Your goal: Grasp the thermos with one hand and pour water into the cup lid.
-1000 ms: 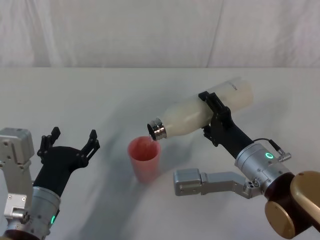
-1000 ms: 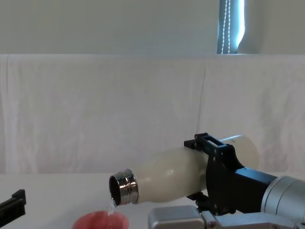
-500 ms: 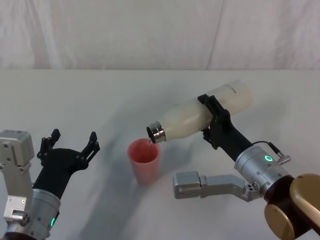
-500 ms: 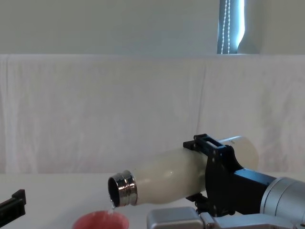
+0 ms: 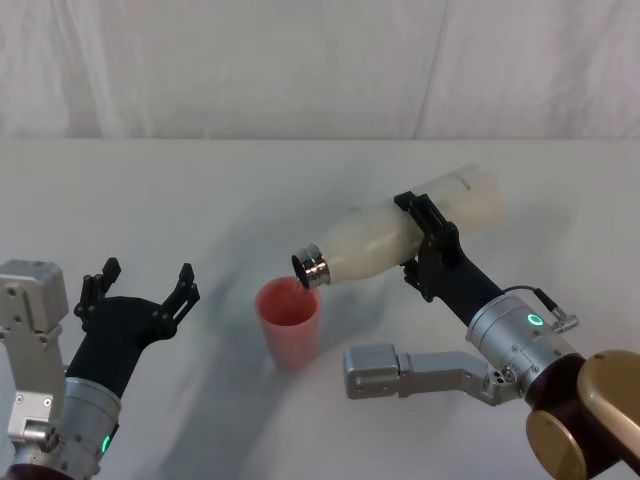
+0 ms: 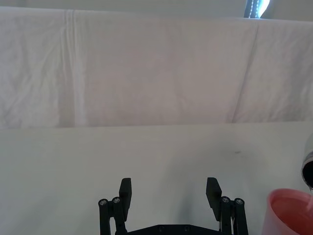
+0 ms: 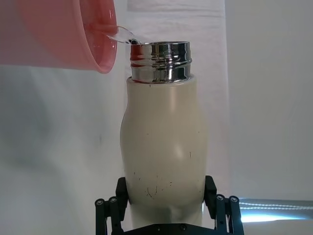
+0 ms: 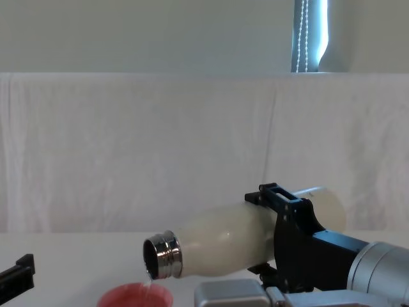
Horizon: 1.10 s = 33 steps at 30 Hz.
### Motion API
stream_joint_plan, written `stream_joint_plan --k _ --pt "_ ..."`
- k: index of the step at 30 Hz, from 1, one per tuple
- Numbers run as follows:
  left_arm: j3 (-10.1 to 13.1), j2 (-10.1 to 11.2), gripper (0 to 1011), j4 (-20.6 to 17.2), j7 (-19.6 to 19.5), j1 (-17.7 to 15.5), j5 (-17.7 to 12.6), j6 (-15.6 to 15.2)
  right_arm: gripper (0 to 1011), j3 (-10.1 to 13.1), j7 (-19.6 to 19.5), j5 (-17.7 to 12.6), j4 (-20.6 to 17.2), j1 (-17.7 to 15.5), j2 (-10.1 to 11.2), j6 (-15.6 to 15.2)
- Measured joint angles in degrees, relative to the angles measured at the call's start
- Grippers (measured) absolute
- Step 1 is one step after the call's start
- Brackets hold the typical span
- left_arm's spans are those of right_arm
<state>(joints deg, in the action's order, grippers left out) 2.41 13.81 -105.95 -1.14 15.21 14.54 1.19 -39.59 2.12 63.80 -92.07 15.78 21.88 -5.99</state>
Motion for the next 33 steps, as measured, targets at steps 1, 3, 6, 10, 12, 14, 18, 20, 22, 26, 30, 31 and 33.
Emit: stream_joint_plan --k 1,3,6,10,12,14,18,20,22,26,30,31,33 --pt "0.0 0.0 1001 0.0 0.0 0.0 0.0 0.0 950 0.1 0.0 -0.5 0.1 -0.1 -0.1 0.0" --pt "0.0 0.0 1001 0.0 0.0 0.0 0.0 0.0 950 0.5 0.1 -1.6 0.1 -0.5 -0.4 0.4" --pt "0.0 0.0 1001 0.0 0.0 0.0 0.0 0.0 950 1.2 0.3 -3.6 0.2 -1.0 -0.8 0.9" --pt "0.0 0.0 1001 0.0 0.0 0.0 0.0 0.0 950 2.3 0.4 -6.3 0.2 -1.9 -1.5 1.7" --pt "0.0 0.0 1001 0.0 0.0 0.0 0.0 0.0 950 2.9 0.4 -7.8 0.3 -2.4 -1.9 2.2" --pt "0.0 0.0 1001 0.0 0.0 0.0 0.0 0.0 950 3.4 0.5 -8.9 0.3 -2.7 -2.2 2.5" --pt "0.0 0.0 1001 0.0 0.0 0.0 0.0 0.0 950 4.2 0.7 -11.2 0.1 -3.5 -2.8 3.4" --pt "0.0 0.0 1001 0.0 0.0 0.0 0.0 0.0 950 4.5 0.8 -12.1 0.0 -3.8 -3.1 3.7" --pt "0.0 0.0 1001 0.0 0.0 0.0 0.0 0.0 950 4.7 0.8 -12.5 0.1 -4.0 -3.3 3.8" --pt "0.0 0.0 1001 0.0 0.0 0.0 0.0 0.0 950 4.9 0.8 -13.1 0.4 -4.2 -3.7 4.0" --pt "0.0 0.0 1001 0.0 0.0 0.0 0.0 0.0 950 5.5 0.7 -14.2 0.4 -4.6 -4.0 4.5" --pt "0.0 0.0 1001 0.0 0.0 0.0 0.0 0.0 950 5.7 0.8 -14.8 0.4 -4.8 -4.1 4.7" --pt "0.0 0.0 1001 0.0 0.0 0.0 0.0 0.0 950 6.1 0.8 -15.7 0.1 -5.1 -4.3 4.9"
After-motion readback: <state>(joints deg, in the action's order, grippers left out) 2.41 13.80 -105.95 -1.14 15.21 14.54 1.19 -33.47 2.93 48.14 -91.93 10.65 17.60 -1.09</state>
